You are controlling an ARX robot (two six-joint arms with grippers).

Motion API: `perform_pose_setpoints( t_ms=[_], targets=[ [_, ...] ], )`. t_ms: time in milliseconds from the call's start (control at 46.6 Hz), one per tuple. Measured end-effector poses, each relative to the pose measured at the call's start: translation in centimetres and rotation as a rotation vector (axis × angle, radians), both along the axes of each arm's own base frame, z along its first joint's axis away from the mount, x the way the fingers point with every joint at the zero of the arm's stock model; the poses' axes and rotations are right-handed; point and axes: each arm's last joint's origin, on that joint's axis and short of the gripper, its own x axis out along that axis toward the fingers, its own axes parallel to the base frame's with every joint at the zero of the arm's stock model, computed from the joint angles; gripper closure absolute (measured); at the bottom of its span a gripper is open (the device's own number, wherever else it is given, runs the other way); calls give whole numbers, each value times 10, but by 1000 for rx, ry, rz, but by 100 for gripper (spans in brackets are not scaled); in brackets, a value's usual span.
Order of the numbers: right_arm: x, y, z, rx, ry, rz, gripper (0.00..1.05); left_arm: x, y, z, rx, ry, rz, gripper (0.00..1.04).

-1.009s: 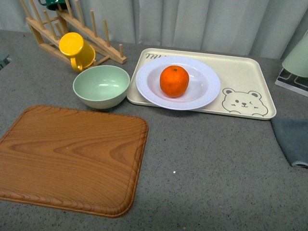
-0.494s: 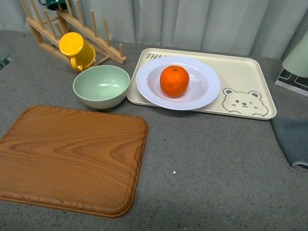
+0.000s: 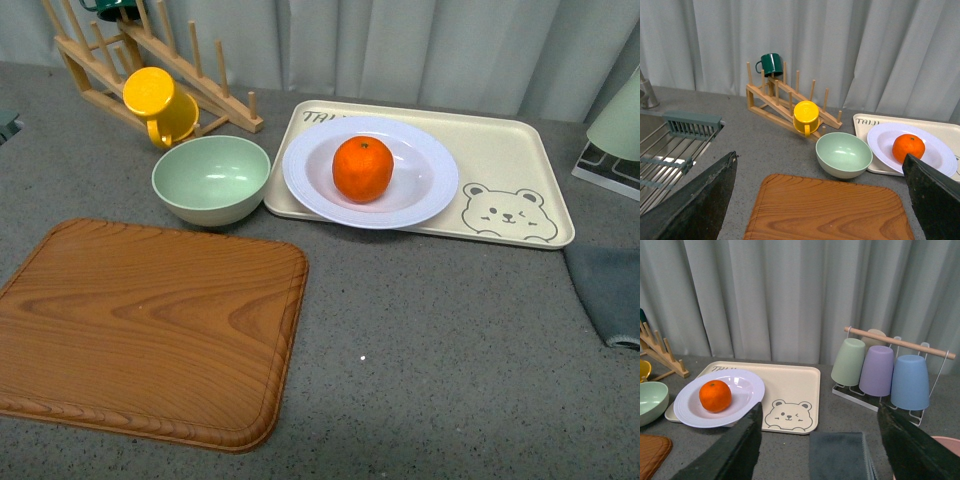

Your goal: Place orange and plate with both arms

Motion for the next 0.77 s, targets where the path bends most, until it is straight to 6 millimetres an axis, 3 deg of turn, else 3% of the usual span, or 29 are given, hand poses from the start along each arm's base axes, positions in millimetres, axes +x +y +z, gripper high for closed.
perform_pose_setpoints(
  t_ms=[150,773],
  targets=[
    [0,0,0,2,0,0,7,0,0,0,0,0,0,6],
    [0,0,0,1,0,0,9,0,0,0,0,0,0,6]
  ],
)
